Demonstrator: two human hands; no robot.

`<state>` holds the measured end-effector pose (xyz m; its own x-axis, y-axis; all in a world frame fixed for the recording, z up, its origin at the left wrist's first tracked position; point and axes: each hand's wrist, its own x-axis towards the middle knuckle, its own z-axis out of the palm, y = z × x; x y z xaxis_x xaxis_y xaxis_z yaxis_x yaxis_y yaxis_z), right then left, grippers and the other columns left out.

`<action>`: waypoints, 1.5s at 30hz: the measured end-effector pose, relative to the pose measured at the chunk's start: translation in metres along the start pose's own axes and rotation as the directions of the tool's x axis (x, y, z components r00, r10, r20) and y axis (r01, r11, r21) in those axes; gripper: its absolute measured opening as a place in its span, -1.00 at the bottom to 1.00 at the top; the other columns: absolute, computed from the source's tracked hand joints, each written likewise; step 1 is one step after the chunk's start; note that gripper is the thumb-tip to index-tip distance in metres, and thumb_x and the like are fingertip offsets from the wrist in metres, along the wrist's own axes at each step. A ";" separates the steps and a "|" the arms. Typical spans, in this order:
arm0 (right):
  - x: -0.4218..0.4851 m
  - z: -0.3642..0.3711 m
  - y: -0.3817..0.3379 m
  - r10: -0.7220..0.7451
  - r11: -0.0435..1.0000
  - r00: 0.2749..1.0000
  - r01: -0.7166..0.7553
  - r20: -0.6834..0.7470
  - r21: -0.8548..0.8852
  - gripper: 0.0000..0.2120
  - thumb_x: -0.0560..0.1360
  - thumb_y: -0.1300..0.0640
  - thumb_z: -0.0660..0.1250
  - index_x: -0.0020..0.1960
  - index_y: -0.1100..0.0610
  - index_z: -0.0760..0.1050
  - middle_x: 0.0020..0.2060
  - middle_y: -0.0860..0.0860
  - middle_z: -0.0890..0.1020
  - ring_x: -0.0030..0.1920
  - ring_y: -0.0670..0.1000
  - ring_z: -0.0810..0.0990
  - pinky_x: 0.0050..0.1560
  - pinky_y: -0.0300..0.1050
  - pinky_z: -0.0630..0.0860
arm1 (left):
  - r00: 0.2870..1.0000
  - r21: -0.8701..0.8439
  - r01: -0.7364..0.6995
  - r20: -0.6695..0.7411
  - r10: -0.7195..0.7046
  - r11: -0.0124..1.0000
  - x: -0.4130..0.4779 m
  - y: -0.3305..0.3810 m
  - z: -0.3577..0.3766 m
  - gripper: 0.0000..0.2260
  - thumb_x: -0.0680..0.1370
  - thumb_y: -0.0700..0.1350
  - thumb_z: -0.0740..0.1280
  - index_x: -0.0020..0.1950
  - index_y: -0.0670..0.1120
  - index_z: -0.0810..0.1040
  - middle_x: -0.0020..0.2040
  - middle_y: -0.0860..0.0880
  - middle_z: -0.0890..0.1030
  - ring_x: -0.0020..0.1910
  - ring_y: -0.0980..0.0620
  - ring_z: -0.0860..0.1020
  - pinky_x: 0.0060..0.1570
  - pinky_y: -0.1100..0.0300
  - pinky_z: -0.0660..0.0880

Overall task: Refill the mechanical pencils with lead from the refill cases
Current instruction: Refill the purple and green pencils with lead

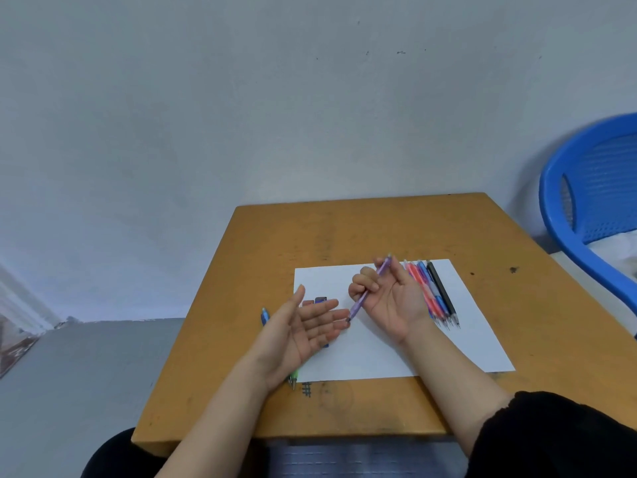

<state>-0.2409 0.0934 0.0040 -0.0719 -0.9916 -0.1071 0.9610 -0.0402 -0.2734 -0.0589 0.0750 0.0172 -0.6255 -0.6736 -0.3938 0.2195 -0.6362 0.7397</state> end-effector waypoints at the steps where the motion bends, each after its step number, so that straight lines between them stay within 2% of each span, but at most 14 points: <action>1: 0.001 -0.001 -0.001 0.002 1.000 1.000 -0.002 0.002 -0.001 -0.63 0.57 -0.11 0.10 -0.27 0.12 0.35 -0.47 0.00 0.22 -0.46 -0.04 0.24 -0.35 -0.16 0.34 | 0.996 -0.068 0.076 0.043 -0.073 0.995 0.000 0.001 -0.003 -0.35 0.50 0.21 0.17 0.26 -0.35 0.47 0.19 -0.33 0.57 0.17 -0.23 0.58 0.15 0.05 0.53; 3: 0.001 -0.004 -0.002 -0.001 1.000 1.000 0.001 0.004 -0.023 -0.54 0.55 -0.20 0.08 -0.35 0.12 0.27 -0.48 0.00 0.19 -0.46 -0.03 0.20 -0.33 -0.16 0.27 | 0.979 -0.129 0.168 0.138 -0.151 0.977 0.000 0.001 -0.007 -0.28 0.52 0.25 0.11 0.30 -0.39 0.45 0.25 -0.37 0.51 0.24 -0.28 0.52 0.20 0.00 0.47; 7: 0.003 -0.006 -0.002 0.000 0.999 1.000 0.000 -0.014 -0.035 -0.50 0.53 -0.23 0.06 -0.41 0.12 0.21 -0.50 0.01 0.17 -0.45 -0.02 0.16 -0.32 -0.15 0.18 | 0.960 -0.179 0.194 0.237 -0.149 0.965 0.000 0.001 -0.012 -0.26 0.52 0.27 0.11 0.28 -0.40 0.46 0.32 -0.37 0.44 0.31 -0.28 0.46 0.27 -0.02 0.43; 13: 0.001 -0.006 -0.002 -0.059 0.998 0.997 0.058 -0.049 -0.019 -0.51 0.56 -0.18 0.04 -0.42 0.12 0.20 -0.50 0.01 0.16 -0.47 -0.01 0.16 -0.34 -0.15 0.20 | 0.946 -0.163 0.170 0.302 -0.115 0.972 -0.002 0.002 -0.017 -0.27 0.48 0.24 0.20 0.29 -0.41 0.45 0.36 -0.37 0.41 0.34 -0.27 0.43 0.26 -0.02 0.48; 18: 0.001 -0.005 -0.002 -0.094 0.996 0.993 0.093 -0.077 -0.018 -0.53 0.55 -0.14 0.04 -0.42 0.12 0.20 -0.50 0.02 0.17 -0.47 -0.01 0.17 -0.36 -0.14 0.21 | 0.948 -0.117 0.165 0.294 -0.124 0.979 0.001 -0.002 -0.019 -0.29 0.55 0.25 0.12 0.28 -0.40 0.47 0.34 -0.37 0.43 0.32 -0.26 0.46 0.26 0.00 0.45; 22: -0.001 -0.005 -0.002 -0.101 0.995 0.993 0.101 -0.052 -0.017 -0.55 0.55 -0.11 0.03 -0.41 0.13 0.19 -0.49 0.02 0.17 -0.46 0.00 0.17 -0.35 -0.13 0.19 | 0.944 -0.098 0.147 0.311 -0.110 0.984 0.000 -0.001 -0.018 -0.29 0.45 0.23 0.24 0.28 -0.39 0.48 0.34 -0.36 0.43 0.32 -0.27 0.46 0.24 -0.01 0.48; 28: -0.001 -0.005 -0.002 -0.091 0.996 0.995 0.091 -0.028 0.011 -0.53 0.56 -0.15 0.01 -0.41 0.12 0.18 -0.49 0.02 0.18 -0.45 -0.01 0.18 -0.37 -0.15 0.23 | 0.937 -0.096 0.146 0.333 -0.107 0.985 0.000 -0.001 -0.020 -0.27 0.43 0.24 0.26 0.31 -0.37 0.46 0.37 -0.34 0.41 0.35 -0.25 0.43 0.27 0.00 0.47; 33: -0.002 -0.005 -0.002 -0.095 0.995 0.995 0.095 -0.011 0.018 -0.55 0.56 -0.13 0.01 -0.40 0.12 0.19 -0.49 0.02 0.18 -0.45 -0.01 0.18 -0.35 -0.14 0.23 | 0.925 -0.085 0.121 0.371 -0.081 0.989 -0.001 0.000 -0.021 -0.18 0.33 0.20 0.51 0.33 -0.38 0.43 0.38 -0.35 0.39 0.37 -0.25 0.41 0.28 -0.01 0.46; 35: -0.002 -0.005 -0.002 -0.090 0.996 0.996 0.090 -0.006 0.026 -0.53 0.56 -0.15 0.01 -0.41 0.12 0.19 -0.49 0.02 0.18 -0.45 0.00 0.18 -0.37 -0.15 0.25 | 0.923 -0.095 0.130 0.375 -0.085 0.987 -0.001 0.000 -0.020 -0.19 0.34 0.22 0.48 0.33 -0.38 0.44 0.38 -0.35 0.39 0.37 -0.25 0.41 0.28 -0.01 0.46; 39: -0.001 -0.006 -0.002 -0.089 0.996 0.996 0.089 0.006 0.029 -0.54 0.56 -0.14 0.00 -0.40 0.12 0.19 -0.49 0.02 0.18 -0.45 0.00 0.19 -0.38 -0.14 0.27 | 0.934 -0.111 0.155 0.340 -0.108 0.982 -0.001 -0.001 -0.020 -0.25 0.41 0.26 0.25 0.29 -0.37 0.47 0.36 -0.35 0.43 0.34 -0.24 0.45 0.26 0.00 0.46; 45: -0.002 -0.005 -0.001 -0.096 0.995 0.995 0.095 0.010 0.023 -0.54 0.56 -0.15 0.02 -0.39 0.12 0.20 -0.48 0.01 0.19 -0.45 0.00 0.20 -0.37 -0.15 0.27 | 0.933 -0.120 0.160 0.342 -0.111 0.980 -0.001 -0.001 -0.020 -0.25 0.43 0.26 0.21 0.28 -0.38 0.48 0.35 -0.35 0.43 0.33 -0.25 0.46 0.23 0.01 0.50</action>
<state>-0.2435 0.0956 -0.0002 -0.1609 -0.9844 -0.0713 0.9557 -0.1374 -0.2602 -0.0432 0.0688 0.0056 -0.8639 -0.4297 -0.2628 0.2049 -0.7765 0.5959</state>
